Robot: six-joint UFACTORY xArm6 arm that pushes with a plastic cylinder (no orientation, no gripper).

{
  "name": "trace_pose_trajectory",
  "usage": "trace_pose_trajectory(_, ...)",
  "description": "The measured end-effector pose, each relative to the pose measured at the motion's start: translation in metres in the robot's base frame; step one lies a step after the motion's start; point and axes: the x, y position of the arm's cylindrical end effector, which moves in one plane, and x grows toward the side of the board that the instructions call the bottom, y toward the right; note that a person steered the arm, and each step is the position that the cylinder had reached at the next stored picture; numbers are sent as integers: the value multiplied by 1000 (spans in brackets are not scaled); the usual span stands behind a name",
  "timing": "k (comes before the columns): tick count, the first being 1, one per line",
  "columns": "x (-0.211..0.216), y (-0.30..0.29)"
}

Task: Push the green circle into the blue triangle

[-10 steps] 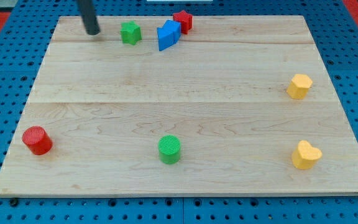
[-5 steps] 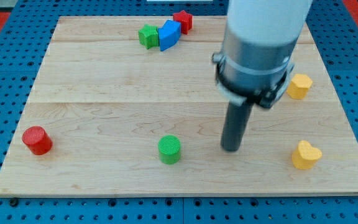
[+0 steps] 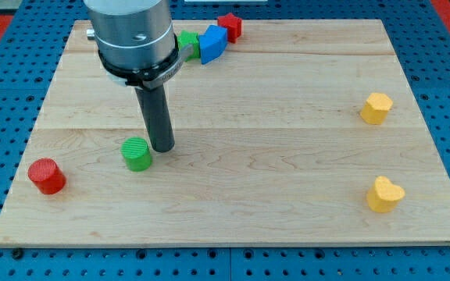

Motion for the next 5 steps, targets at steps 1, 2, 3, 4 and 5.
trace_pose_trajectory(1,-23,-7)
trace_pose_trajectory(2,-63,-41)
trace_pose_trajectory(3,-113,-69)
trace_pose_trajectory(4,-118,-70)
trace_pose_trajectory(5,-58,-43)
